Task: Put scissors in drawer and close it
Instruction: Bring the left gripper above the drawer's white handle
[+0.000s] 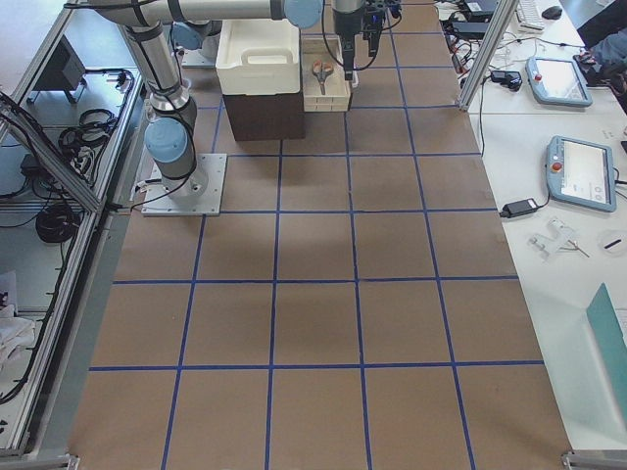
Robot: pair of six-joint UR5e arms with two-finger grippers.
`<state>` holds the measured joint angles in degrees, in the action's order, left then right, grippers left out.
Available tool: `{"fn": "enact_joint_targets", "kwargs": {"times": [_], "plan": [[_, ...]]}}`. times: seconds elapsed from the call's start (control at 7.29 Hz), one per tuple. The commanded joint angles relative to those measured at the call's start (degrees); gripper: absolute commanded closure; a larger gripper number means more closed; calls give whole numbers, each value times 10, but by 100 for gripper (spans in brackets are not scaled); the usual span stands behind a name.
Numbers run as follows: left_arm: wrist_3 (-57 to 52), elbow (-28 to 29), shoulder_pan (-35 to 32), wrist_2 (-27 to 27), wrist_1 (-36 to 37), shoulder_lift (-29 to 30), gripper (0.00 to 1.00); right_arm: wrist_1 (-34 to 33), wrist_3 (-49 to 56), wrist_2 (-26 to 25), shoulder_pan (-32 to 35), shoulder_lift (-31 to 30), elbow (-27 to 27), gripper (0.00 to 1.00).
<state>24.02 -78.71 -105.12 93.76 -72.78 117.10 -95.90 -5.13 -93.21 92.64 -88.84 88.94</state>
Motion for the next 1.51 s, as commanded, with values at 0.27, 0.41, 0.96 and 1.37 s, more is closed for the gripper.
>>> {"fn": "enact_joint_targets", "kwargs": {"times": [0.27, 0.41, 0.96, 1.37], "plan": [[36, 1, -4, -10, -26, 36, 0, -3, 6, -1, 0, -20, 22, 1], [67, 1, -5, -17, -30, 40, 0, -3, 4, -1, 0, -20, 22, 1], [72, 1, -1, -37, -89, 22, 0, -6, 5, -1, 0, -20, 22, 0], [73, -5, -1, -47, -98, 16, 0, -10, 5, 2, 0, -20, 22, 0]]}}
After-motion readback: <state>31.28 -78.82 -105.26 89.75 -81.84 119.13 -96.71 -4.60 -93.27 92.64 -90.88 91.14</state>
